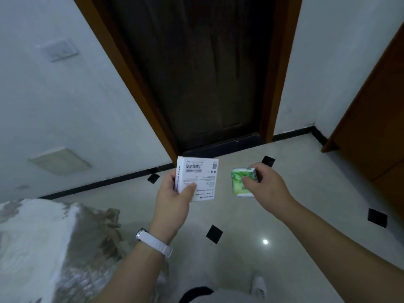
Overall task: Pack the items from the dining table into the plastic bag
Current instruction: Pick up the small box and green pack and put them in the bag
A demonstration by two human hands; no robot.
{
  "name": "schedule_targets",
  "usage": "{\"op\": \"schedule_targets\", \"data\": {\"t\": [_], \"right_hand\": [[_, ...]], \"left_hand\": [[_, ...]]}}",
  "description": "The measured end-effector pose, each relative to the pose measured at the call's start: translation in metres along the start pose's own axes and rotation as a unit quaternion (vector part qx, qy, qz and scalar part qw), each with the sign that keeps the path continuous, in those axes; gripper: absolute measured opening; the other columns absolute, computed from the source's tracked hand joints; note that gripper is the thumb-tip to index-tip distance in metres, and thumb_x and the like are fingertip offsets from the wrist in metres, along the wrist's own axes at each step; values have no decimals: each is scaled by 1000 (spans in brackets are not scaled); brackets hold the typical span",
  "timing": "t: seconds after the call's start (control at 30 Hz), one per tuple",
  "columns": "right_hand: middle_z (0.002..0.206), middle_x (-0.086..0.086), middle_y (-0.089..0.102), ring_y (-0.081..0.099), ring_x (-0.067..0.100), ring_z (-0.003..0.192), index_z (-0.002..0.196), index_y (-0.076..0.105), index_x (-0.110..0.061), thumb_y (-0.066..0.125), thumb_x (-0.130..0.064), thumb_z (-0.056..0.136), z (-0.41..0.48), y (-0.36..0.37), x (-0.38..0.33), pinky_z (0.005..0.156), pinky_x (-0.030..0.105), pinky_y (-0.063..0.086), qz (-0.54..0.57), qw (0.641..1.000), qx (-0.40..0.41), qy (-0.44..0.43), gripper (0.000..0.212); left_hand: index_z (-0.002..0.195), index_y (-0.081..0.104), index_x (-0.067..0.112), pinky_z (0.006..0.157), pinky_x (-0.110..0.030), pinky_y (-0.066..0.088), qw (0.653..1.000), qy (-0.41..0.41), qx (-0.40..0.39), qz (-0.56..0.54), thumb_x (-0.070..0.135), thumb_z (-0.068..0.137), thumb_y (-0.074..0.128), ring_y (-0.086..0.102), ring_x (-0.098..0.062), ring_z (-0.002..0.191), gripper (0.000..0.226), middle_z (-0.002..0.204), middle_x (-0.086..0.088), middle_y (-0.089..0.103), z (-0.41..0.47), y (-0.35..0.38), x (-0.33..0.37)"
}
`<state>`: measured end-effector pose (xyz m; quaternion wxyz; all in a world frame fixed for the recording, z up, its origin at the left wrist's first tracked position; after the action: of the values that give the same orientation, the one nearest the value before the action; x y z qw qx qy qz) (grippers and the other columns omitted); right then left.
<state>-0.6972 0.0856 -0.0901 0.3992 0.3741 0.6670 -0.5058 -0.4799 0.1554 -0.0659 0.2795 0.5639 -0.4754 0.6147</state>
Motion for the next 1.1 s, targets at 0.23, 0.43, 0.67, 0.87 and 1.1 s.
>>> {"op": "schedule_targets", "data": {"t": [0.23,0.43,0.67,0.87,1.1], "right_hand": [[76,-5,60,59,7,69,83,56,-17,62,-21,90,79,48,-32,56,22,43,-7,998,-68,-4,11],[79,-6,63,62,5,72,85,58,-23,63,-20,91,161,120,-80,54,17,42,-47,992,-113,-33,9],[79,0,63,61,13,72,84,59,-22,64,-21,89,258,211,-145,61,27,47,-119,981,-142,-57,7],[83,2,65,63,15,77,88,60,-21,63,-20,90,319,292,-207,63,27,50,-111,973,-177,-99,4],[89,14,66,64,30,84,92,61,-11,65,-17,89,373,385,-241,75,46,54,-114,957,-239,-116,8]], "left_hand": [[103,56,23,77,-35,59,996,-30,80,-8,2,88,66,70,-16,95,28,105,2,70,67,-25,-18],[103,58,20,76,-32,58,987,-58,134,-67,-1,86,67,70,-16,92,28,103,0,72,147,-68,-48],[104,58,19,68,-21,56,978,-73,168,-101,0,87,67,71,-13,91,27,102,1,72,265,-149,-70],[109,57,14,60,-9,50,971,-48,212,-97,1,87,67,66,6,78,27,99,6,69,341,-223,-61],[103,58,22,70,-19,54,949,-78,284,-113,2,86,68,70,-7,87,28,99,6,72,382,-289,-80]]}}
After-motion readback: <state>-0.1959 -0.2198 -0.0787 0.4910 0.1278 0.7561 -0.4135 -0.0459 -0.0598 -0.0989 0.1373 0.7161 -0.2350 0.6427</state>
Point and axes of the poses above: each hand's wrist, its own z-axis towards the middle knuckle, its own y-axis out of the palm, x = y × z, the point moved 1 cm from there along z, towards the middle knuckle
